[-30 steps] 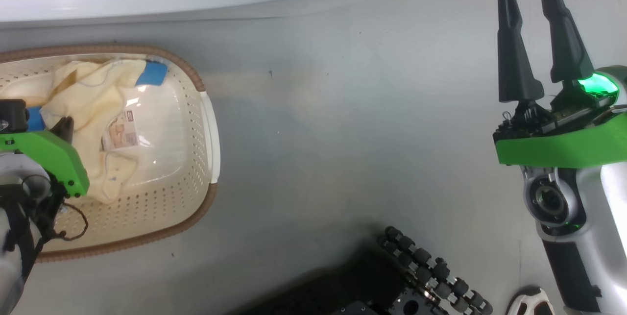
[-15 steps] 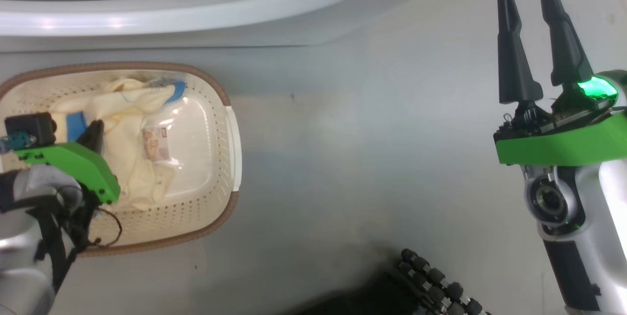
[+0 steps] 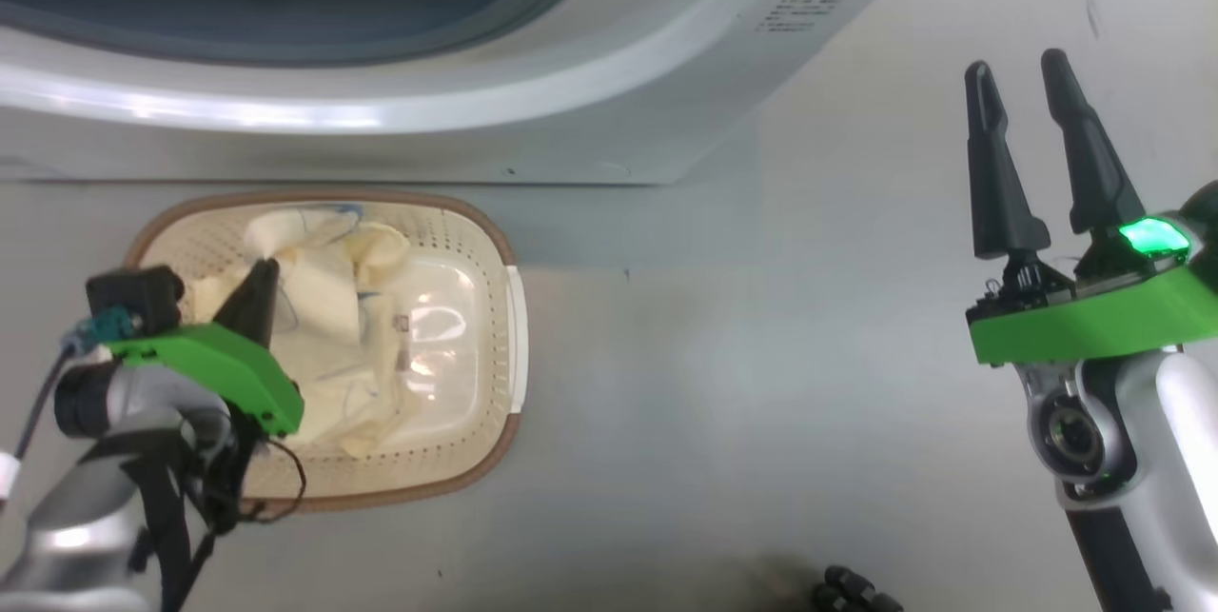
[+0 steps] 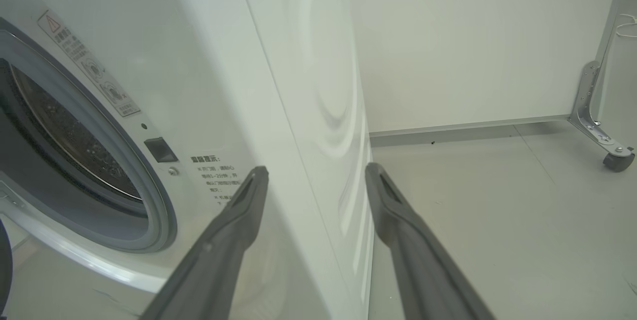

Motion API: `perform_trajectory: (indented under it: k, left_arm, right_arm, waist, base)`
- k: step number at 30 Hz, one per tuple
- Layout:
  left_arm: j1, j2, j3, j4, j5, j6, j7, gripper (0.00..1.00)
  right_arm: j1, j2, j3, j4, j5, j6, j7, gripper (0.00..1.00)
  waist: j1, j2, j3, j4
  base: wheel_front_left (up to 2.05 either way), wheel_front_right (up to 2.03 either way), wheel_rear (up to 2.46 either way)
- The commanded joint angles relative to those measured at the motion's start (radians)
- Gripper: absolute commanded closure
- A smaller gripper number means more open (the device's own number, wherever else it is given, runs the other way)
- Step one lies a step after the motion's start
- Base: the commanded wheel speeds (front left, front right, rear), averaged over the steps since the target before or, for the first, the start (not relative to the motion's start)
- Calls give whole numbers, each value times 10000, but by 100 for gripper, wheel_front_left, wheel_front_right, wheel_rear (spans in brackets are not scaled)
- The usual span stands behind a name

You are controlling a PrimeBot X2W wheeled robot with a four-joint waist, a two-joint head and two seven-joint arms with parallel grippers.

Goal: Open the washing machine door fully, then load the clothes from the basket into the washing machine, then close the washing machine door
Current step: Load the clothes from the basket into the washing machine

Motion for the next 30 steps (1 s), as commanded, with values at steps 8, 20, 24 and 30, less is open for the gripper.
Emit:
perform_trajectory:
  k: [8, 20, 24, 30]
  left_arm:
    - [1394, 26, 2265, -1675, 1912, 4, -121, 100]
    - [3000, -387, 4455, -4151, 3989, 4, -121, 100]
    - [3376, -438, 4913, -4922, 4439, 4, -122, 100]
    - [4014, -437, 5604, -6125, 5063, 4, -122, 100]
  right_arm:
    - [741, -459, -73, 102, 127, 102, -63, 0]
    - [1380, -662, -307, 414, 206, 102, -63, 0]
    - [1538, -666, -381, 474, 223, 102, -63, 0]
    - [1820, -741, -503, 530, 262, 102, -63, 0]
  waist:
    - [0, -1, -1365, 589]
    - [0, -1, -2486, 1038]
    - [0, -1, -2741, 1143]
    - [0, -1, -3110, 1255]
  base:
    - [0, 0, 0]
    - [0, 0, 0]
    - [0, 0, 0]
    - [0, 0, 0]
